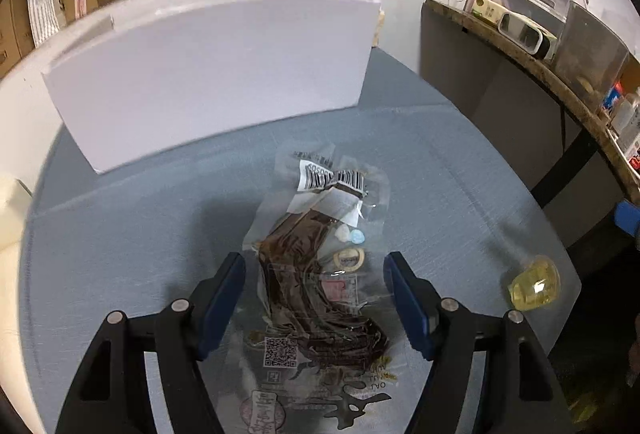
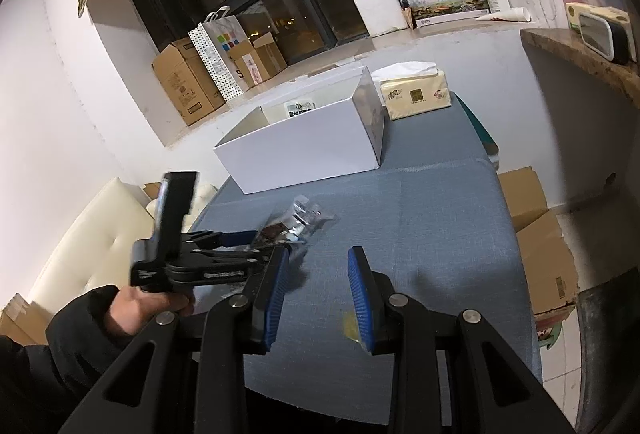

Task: Organize snacks
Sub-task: 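Grasp the clear packet with the brown snack with the left tool while the right tool holds its cup, then carry the packet and yellow cup into the white box and open both tools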

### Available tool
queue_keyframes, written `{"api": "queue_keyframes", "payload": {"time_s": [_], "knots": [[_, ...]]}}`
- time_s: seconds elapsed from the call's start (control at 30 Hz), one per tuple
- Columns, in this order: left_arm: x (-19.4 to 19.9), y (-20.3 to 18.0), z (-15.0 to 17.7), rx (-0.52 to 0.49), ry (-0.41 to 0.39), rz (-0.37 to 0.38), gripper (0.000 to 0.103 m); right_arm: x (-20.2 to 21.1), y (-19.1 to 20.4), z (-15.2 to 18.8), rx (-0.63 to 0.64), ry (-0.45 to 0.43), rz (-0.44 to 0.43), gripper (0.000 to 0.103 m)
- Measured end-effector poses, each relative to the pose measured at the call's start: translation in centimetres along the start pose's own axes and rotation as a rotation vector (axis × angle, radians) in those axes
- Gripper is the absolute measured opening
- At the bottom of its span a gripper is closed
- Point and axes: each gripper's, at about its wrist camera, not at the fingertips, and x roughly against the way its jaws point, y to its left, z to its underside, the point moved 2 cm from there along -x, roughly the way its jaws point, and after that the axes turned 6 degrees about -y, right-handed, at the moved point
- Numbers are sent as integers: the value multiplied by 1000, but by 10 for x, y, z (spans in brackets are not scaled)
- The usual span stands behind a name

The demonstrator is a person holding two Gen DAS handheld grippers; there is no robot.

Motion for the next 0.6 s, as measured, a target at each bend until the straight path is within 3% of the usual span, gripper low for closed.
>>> {"api": "queue_keyframes", "payload": {"time_s": [0.1, 0.2, 0.27, 0.3, 0.33, 0.37, 0.4, 0.6], "knots": [[15, 2, 1, -7, -28, 2, 76, -9, -1, 3, 34, 18, 28, 23], [23, 3, 1, -3, -44, 14, 76, -16, -13, 15, 23, 45, 59, 23], [27, 3, 2, -12, -52, 9, 76, -16, -17, 23, 46, 51, 139, 26], [28, 4, 2, -8, -55, 18, 76, -13, -17, 26, 55, 44, 156, 46], [29, 4, 2, -7, -58, 24, 76, -10, -17, 28, 57, 32, 162, 80], [30, 4, 3, -12, -57, 23, 76, -7, -16, 30, 65, 13, 160, 91], [26, 3, 1, -12, -57, 22, 76, -4, -13, 30, 79, -1, 158, 95], [44, 0, 3, -23, -92, 35, 76, -27, -8, 43, 135, 67, 204, 95]]}}
